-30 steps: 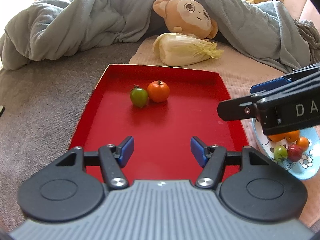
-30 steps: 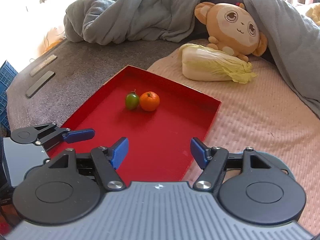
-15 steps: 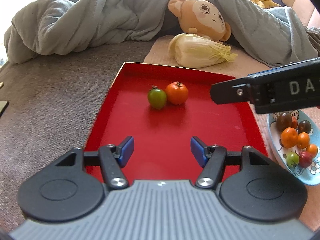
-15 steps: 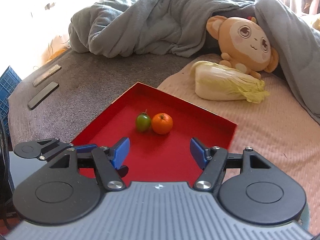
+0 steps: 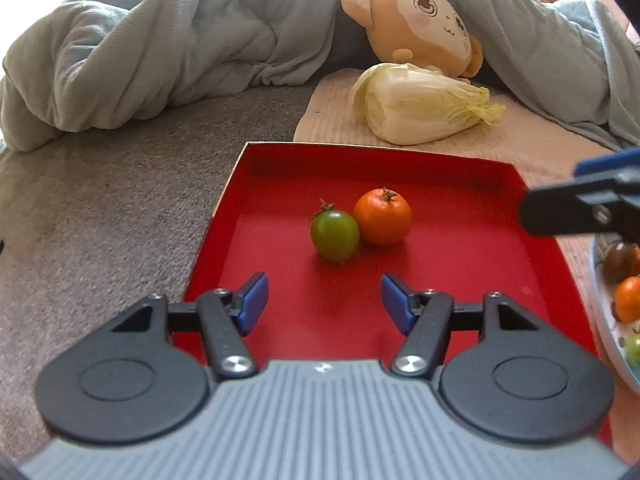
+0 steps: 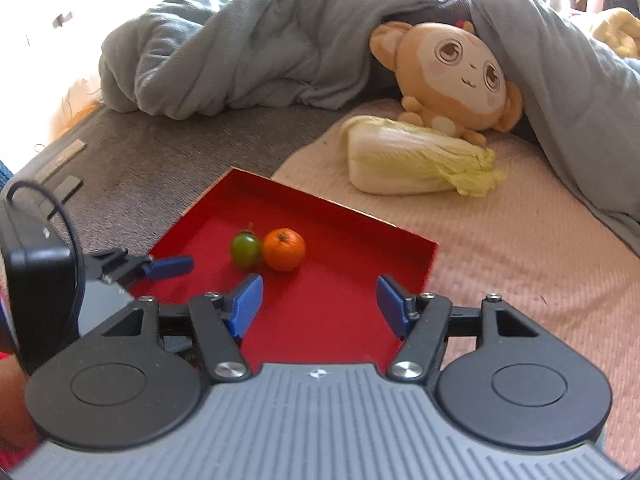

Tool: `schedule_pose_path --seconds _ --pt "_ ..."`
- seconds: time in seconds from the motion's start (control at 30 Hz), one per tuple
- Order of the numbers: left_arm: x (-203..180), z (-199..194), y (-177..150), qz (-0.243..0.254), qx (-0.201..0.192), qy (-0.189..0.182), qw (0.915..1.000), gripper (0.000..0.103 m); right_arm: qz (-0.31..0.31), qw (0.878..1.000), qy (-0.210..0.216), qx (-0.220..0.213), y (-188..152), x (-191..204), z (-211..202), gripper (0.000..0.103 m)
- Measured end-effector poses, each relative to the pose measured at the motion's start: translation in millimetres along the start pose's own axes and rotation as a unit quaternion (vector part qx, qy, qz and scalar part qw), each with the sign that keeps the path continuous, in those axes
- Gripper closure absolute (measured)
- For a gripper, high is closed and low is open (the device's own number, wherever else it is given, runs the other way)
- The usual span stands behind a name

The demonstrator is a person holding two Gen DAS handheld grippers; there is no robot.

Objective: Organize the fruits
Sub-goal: 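Close the left gripper on the green tomato while the right gripper grasps the tangerine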

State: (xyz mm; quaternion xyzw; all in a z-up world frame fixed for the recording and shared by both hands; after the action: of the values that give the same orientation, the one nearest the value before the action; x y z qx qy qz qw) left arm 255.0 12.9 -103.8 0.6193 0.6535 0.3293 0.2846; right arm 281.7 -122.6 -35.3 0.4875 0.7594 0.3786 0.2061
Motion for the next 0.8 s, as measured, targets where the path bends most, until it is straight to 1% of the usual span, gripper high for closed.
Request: schedule_pose_path --seconds 0.2,0.33,0.47,0.53,0.57,0.6,0.63,0.67,0.8 --pt "2 17 6 0.011 0.001 0.003 0.9999 0.039 0.005 1.000 0.005 -0.007 3 -1 -5 0.034" --pt "0 25 10 0.020 -0.002 -0.004 0.9998 0.039 0.010 1.000 0.008 -0.014 5 -2 -11 0.034" --pt "-4 29 13 0.026 -0.005 -0.014 0.9996 0.039 0.013 1.000 0.004 -0.012 5 -5 -12 0.034" --pt "-5 30 13 0.026 -0.007 -0.020 0.9994 0.043 0.014 1.000 0.000 -0.008 4 -6 -10 0.034" --pt "-6 29 13 0.026 -0.008 -0.022 0.9994 0.048 0.014 1.000 0.000 -0.007 3 -7 -8 0.034" --pt "-6 28 12 0.025 -0.010 -0.025 0.9993 0.061 0.013 1.000 -0.001 -0.006 3 -7 -6 0.034" --pt "-7 27 12 0.025 -0.012 -0.028 0.9992 0.066 0.012 1.000 -0.001 -0.004 3 -6 -4 0.034" --pt "-7 26 12 0.023 -0.013 -0.029 0.9992 0.070 0.011 1.000 0.000 -0.001 3 -5 -1 0.034" --pt "-4 22 10 0.004 -0.013 -0.038 0.9992 0.071 -0.008 1.000 0.008 0.001 4 1 18 0.034"
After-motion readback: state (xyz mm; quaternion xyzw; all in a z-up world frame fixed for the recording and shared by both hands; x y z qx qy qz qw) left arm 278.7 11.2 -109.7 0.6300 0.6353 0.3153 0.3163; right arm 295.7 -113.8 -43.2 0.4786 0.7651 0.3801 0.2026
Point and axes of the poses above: each gripper's, at about its wrist camera, not at the fingertips, and z roughly the way its jaws point, x to its left, y to its top, the point moved 4 cm from there along z, roughly the way its jaws point, and after that the axes turned 6 degrees about -x, right-handed, at the moved point
